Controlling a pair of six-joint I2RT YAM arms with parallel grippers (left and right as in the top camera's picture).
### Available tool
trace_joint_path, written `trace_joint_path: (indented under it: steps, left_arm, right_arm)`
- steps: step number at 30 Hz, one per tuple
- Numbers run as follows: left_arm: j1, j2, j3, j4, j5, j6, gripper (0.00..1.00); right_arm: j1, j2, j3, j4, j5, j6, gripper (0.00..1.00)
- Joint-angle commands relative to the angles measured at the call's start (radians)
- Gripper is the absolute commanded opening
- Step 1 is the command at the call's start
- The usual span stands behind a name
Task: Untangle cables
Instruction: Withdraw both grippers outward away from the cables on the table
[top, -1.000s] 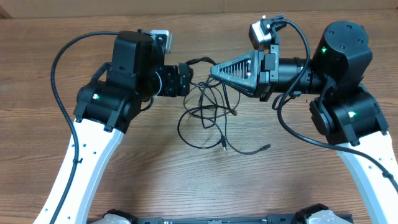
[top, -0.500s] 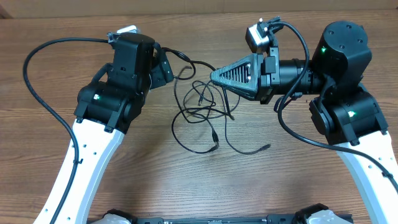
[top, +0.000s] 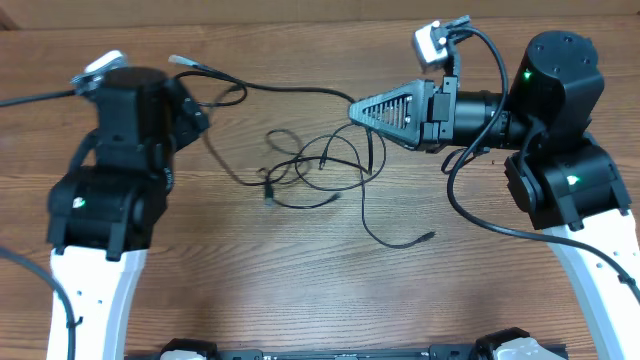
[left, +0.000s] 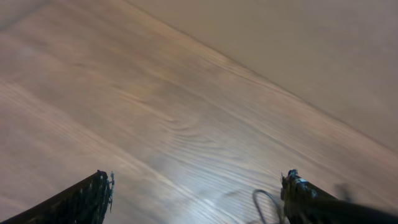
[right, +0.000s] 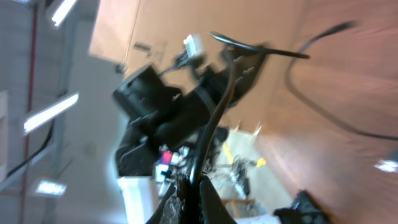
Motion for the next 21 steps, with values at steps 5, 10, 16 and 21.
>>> trace_joint_path:
  steps: [5, 10, 16, 21]
  left_arm:
    - [0.077, -0.017, 0.009, -0.054, -0.018, 0.004, 0.90]
    - [0.077, -0.016, 0.009, -0.051, 0.097, 0.015, 0.91]
    - [0.077, -0.016, 0.009, -0.042, 0.389, 0.191, 0.91]
    - [0.077, -0.016, 0.008, -0.042, 0.636, 0.303, 0.92]
  right_arm:
    - [-0.034, -0.010, 0.014, -0.114, 0.211, -0.196, 0.04]
    - [-0.034, -0.010, 0.014, -0.139, 0.273, -0.236, 0.04]
    - [-0.034, -0.010, 0.014, -0.220, 0.444, -0.319, 0.04]
    - [-0.002, -0.009, 0.014, -0.219, 0.408, -0.346, 0.04]
